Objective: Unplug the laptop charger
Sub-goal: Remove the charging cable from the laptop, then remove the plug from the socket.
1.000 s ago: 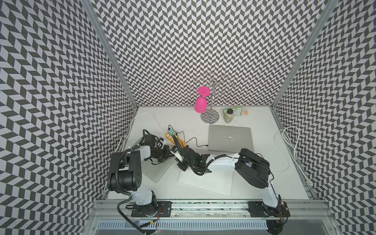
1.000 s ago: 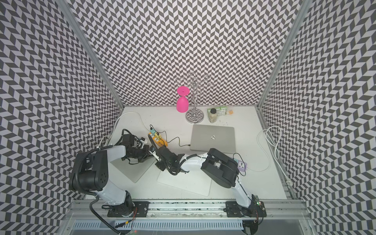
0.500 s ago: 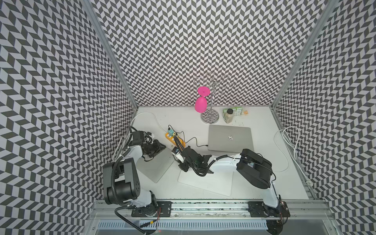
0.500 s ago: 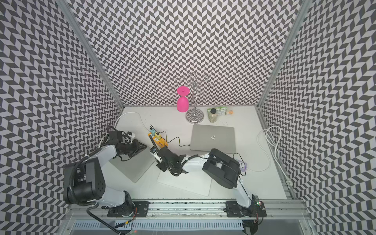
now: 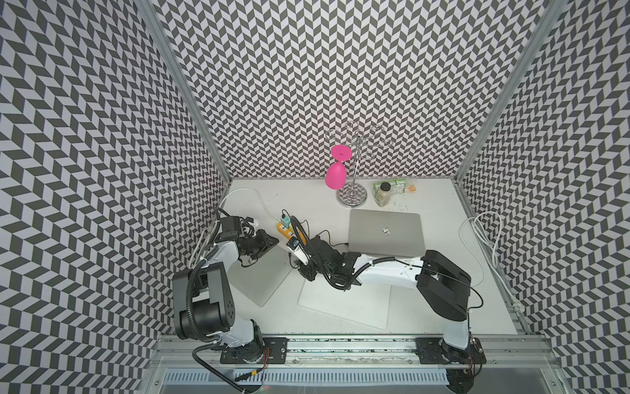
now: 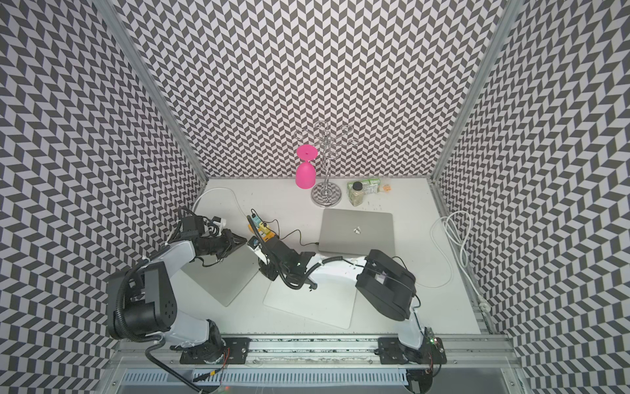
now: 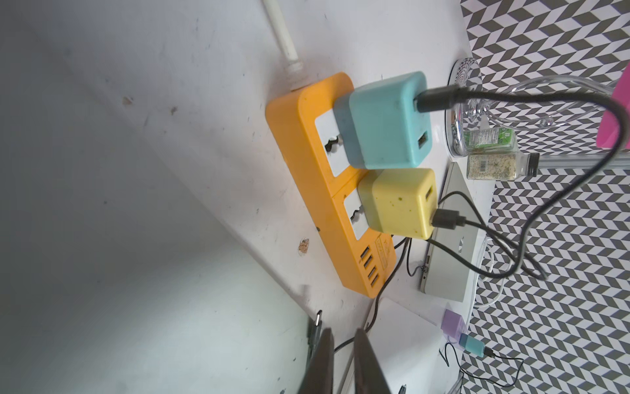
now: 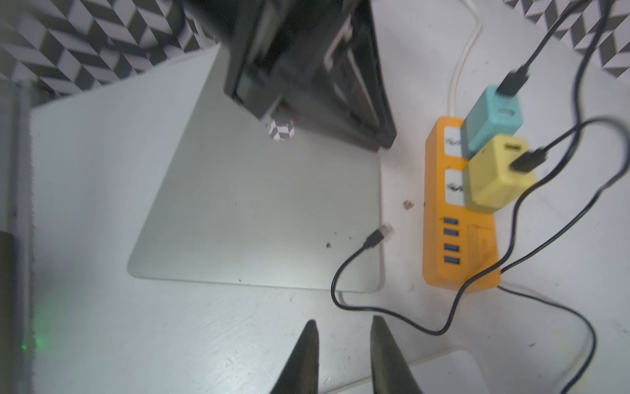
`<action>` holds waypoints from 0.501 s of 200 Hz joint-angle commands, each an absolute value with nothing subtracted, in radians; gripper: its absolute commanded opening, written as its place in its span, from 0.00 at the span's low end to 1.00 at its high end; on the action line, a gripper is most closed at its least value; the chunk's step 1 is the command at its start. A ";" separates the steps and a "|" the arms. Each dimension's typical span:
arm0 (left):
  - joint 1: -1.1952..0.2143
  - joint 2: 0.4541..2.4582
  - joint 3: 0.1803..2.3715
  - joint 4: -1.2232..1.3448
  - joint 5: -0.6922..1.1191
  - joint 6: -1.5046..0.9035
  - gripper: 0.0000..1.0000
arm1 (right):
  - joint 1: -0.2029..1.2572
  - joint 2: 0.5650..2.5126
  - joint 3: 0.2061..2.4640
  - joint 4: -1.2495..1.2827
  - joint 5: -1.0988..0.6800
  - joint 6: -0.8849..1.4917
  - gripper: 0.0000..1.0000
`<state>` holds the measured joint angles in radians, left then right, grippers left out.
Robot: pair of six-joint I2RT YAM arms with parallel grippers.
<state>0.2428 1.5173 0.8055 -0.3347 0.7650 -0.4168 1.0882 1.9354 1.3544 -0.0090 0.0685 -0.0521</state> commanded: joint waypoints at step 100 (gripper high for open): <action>0.237 1.331 0.825 -0.104 0.496 -0.173 0.53 | 0.854 1.802 1.308 0.068 -0.225 0.415 0.29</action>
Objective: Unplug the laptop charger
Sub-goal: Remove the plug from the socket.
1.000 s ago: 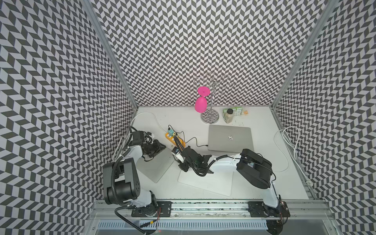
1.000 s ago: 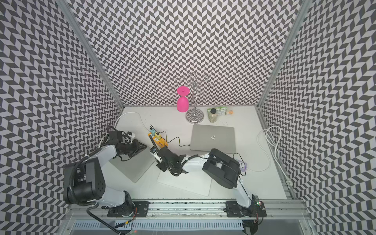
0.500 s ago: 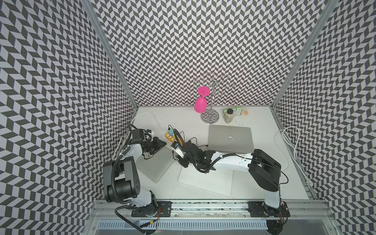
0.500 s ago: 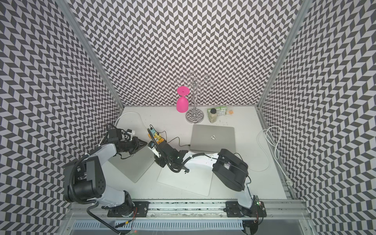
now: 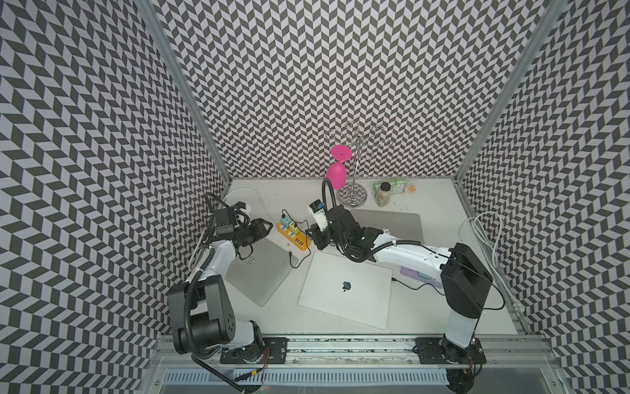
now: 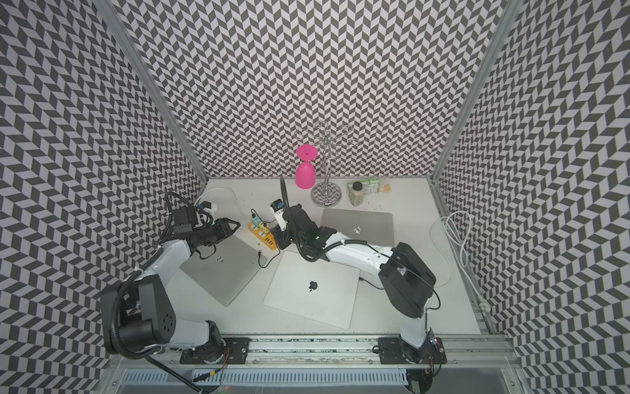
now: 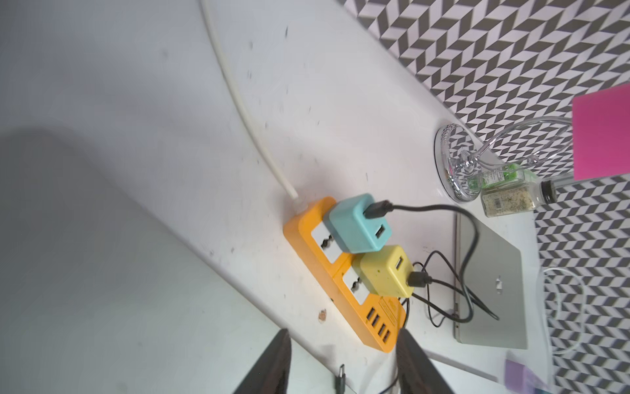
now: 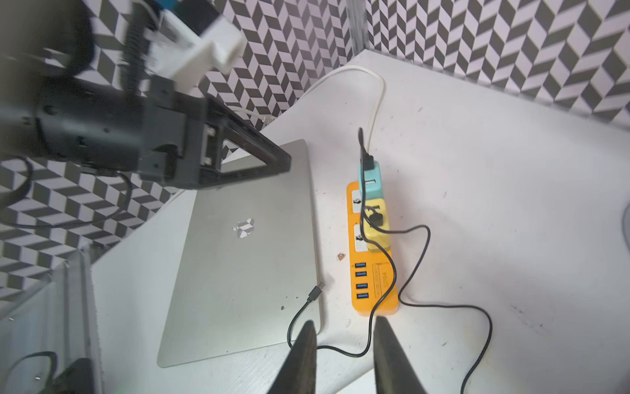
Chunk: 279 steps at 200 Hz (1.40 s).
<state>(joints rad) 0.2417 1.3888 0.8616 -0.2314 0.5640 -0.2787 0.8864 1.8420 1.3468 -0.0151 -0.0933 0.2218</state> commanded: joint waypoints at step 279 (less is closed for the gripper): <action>0.143 1.696 1.001 -0.167 0.594 0.625 0.64 | 0.736 1.996 1.179 0.480 -0.562 1.009 0.10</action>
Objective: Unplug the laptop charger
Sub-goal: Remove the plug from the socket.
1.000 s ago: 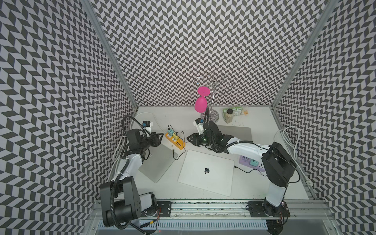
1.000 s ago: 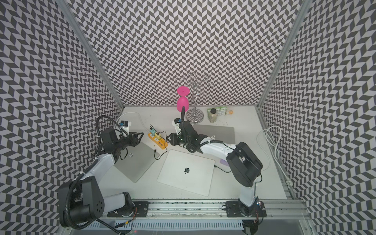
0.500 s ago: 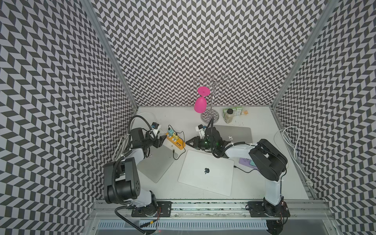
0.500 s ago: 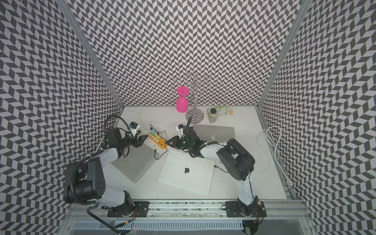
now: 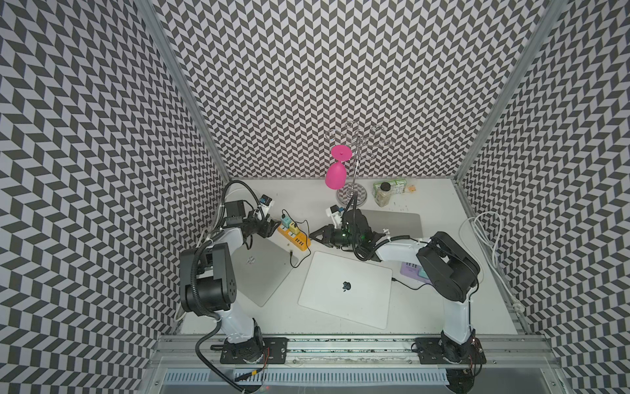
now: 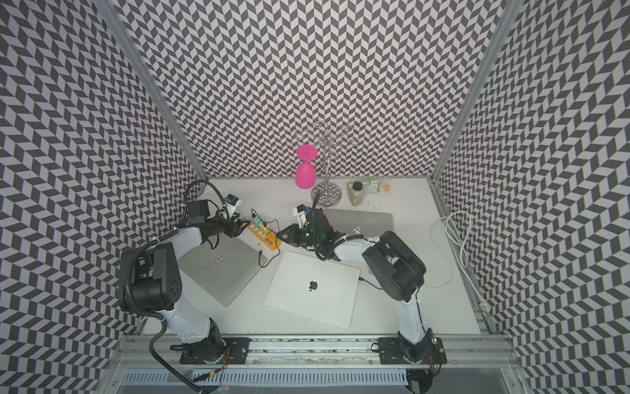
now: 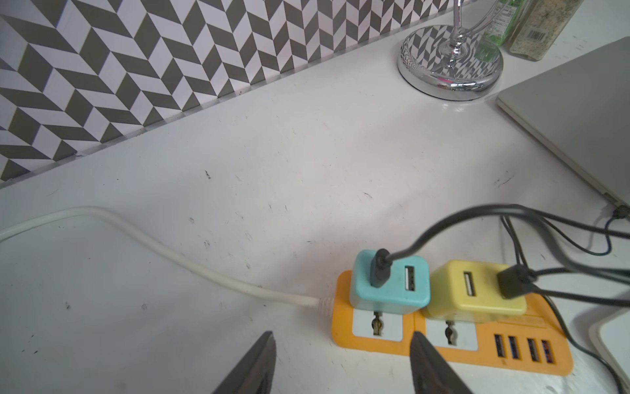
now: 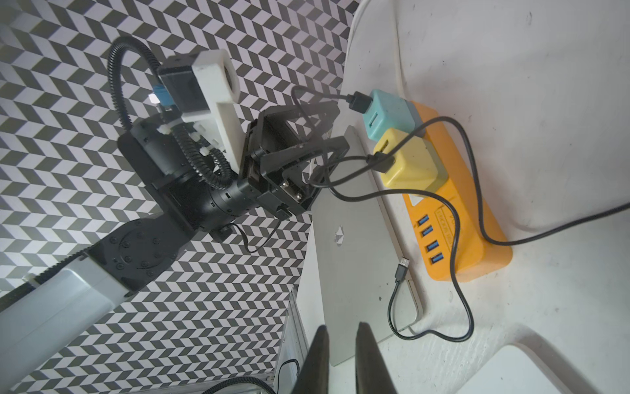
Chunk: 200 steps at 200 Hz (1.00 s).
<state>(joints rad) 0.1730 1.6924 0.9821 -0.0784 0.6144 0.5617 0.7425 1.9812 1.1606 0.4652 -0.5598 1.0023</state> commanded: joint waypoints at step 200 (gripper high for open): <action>0.083 1.784 1.087 -0.182 0.579 0.584 0.55 | 0.736 2.078 1.193 0.537 -0.538 1.061 0.00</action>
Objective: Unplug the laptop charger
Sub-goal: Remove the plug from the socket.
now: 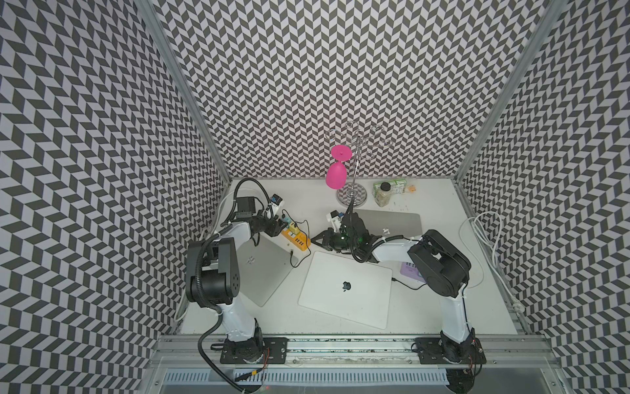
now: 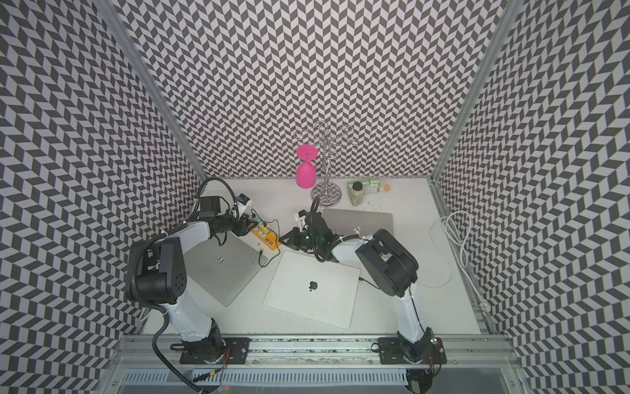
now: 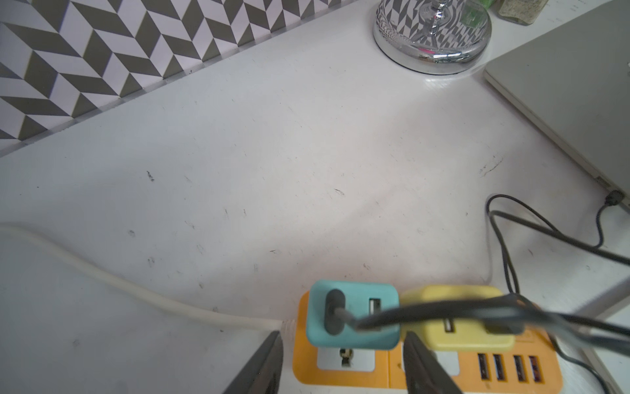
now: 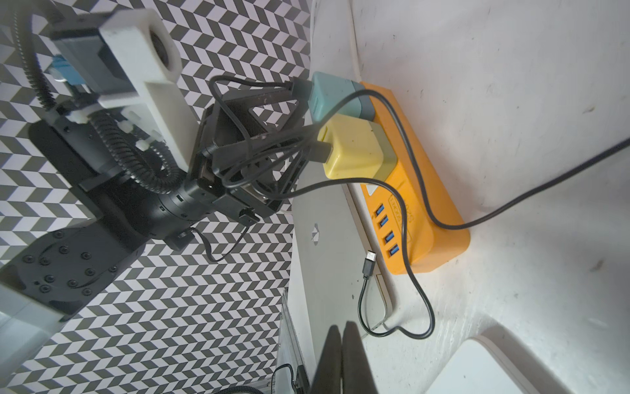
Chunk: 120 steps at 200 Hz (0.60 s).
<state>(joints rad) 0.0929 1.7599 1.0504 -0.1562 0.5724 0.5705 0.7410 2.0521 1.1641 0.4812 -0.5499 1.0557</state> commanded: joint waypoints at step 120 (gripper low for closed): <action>0.078 1.812 1.111 -0.187 0.594 0.589 0.44 | 0.736 2.131 1.229 0.531 -0.532 1.074 0.00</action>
<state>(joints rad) 0.0845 1.8011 1.0908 -0.1806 0.5751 0.5686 0.7410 2.1151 1.2057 0.4805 -0.5430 1.0645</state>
